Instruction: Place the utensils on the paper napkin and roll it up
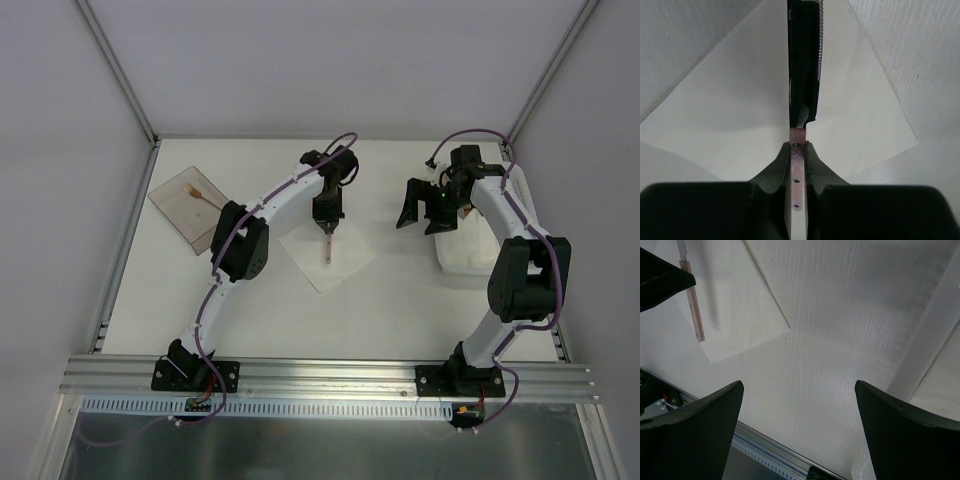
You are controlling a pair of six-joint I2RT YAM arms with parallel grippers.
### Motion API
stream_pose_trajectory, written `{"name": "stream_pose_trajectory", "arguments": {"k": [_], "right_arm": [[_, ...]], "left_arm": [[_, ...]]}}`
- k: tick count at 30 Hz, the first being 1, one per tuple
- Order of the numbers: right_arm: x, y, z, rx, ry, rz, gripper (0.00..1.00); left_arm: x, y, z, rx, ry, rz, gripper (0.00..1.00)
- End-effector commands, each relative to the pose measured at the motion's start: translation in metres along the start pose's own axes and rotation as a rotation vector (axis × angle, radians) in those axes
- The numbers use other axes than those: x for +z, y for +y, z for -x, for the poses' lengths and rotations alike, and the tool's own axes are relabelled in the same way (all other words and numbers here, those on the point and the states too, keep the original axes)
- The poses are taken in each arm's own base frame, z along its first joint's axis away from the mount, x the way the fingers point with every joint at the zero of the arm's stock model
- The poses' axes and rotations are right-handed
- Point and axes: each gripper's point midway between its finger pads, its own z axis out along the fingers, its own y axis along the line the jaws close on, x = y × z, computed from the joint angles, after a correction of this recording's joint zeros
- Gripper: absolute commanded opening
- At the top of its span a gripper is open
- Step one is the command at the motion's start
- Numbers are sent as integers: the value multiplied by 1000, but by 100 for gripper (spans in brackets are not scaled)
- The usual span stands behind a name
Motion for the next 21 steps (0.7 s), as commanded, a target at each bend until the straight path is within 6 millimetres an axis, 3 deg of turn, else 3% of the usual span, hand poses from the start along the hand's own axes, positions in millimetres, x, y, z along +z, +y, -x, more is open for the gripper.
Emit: {"name": "stream_pose_trajectory", "arguments": {"k": [1, 21], "right_arm": [[-11, 0, -1, 2, -19, -6, 99], [-10, -1, -2, 3, -15, -11, 99]], "left_arm": [[2, 2, -5, 32, 12, 26, 0], [9, -7, -4, 16, 12, -11, 0]]}}
